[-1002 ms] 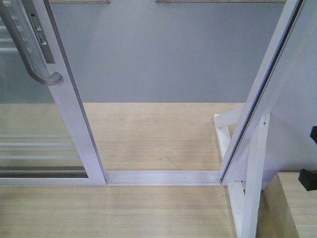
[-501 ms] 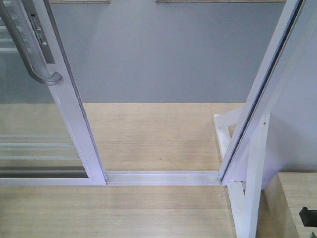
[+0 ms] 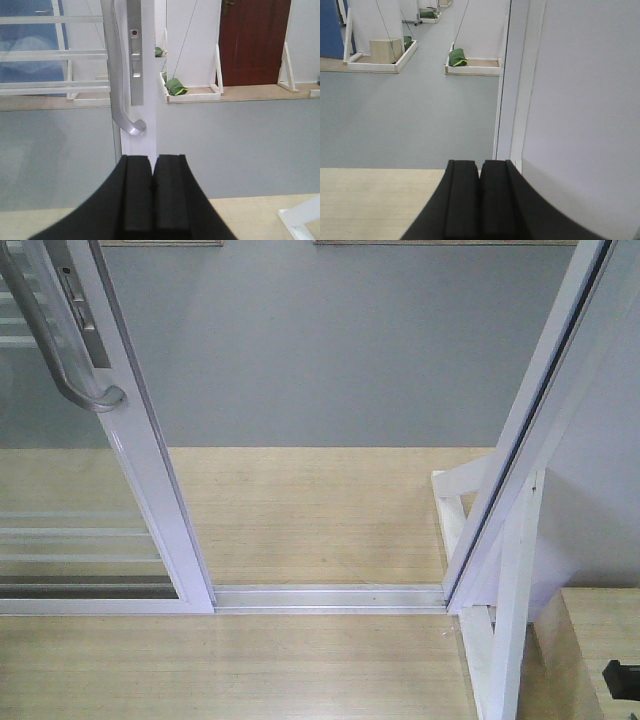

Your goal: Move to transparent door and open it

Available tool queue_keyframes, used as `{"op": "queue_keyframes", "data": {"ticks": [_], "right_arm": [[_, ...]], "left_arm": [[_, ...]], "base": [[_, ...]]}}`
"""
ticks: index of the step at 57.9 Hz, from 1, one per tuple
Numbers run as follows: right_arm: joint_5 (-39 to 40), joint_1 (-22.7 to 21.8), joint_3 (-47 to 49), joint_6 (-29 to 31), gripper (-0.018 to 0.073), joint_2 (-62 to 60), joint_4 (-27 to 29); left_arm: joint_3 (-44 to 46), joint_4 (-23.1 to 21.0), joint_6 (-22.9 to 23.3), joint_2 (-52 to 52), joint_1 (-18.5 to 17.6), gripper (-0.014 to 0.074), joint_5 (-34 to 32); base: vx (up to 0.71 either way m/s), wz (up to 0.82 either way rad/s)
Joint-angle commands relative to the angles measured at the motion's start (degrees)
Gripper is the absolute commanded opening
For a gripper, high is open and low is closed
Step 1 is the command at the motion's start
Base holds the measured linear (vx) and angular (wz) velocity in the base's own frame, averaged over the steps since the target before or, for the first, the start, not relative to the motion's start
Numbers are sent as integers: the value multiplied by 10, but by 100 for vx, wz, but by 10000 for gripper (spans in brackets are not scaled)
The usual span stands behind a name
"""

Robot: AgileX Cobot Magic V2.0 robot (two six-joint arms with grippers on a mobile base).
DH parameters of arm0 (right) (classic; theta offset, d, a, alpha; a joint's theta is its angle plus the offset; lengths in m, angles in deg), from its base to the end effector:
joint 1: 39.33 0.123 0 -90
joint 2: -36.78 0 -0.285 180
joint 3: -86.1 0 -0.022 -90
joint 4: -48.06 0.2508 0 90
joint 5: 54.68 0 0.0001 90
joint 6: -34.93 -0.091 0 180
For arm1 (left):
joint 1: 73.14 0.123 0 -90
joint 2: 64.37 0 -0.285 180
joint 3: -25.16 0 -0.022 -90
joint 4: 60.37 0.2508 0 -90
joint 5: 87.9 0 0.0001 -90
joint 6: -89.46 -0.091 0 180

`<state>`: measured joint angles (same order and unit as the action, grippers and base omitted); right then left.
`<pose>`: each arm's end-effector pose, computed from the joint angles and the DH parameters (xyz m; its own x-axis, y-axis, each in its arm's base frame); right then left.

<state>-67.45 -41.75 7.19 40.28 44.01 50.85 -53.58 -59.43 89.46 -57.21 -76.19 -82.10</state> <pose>0.0559 -0.0014 0.1835 -0.1558 -0.0393 -0.9870 0.0245 0.9987 -0.0437 0.0567 -0.0029 0.1956 -0.0288 0.0179 -0.9994 0.0520 0.9985 0.0164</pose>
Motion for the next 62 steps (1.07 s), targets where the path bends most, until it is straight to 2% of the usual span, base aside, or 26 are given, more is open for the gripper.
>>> {"op": "queue_keyframes", "data": {"ticks": [1, 62], "right_arm": [[45, -2, -8, -1, -8, -8, -1], [45, -2, -8, 0, -8, -8, -1]], "left_arm": [[-17, -6, 6, -7, -4, -6, -44], [-17, -6, 6, -7, -4, -6, -44]], "base": [[0, 0], [0, 0]]}}
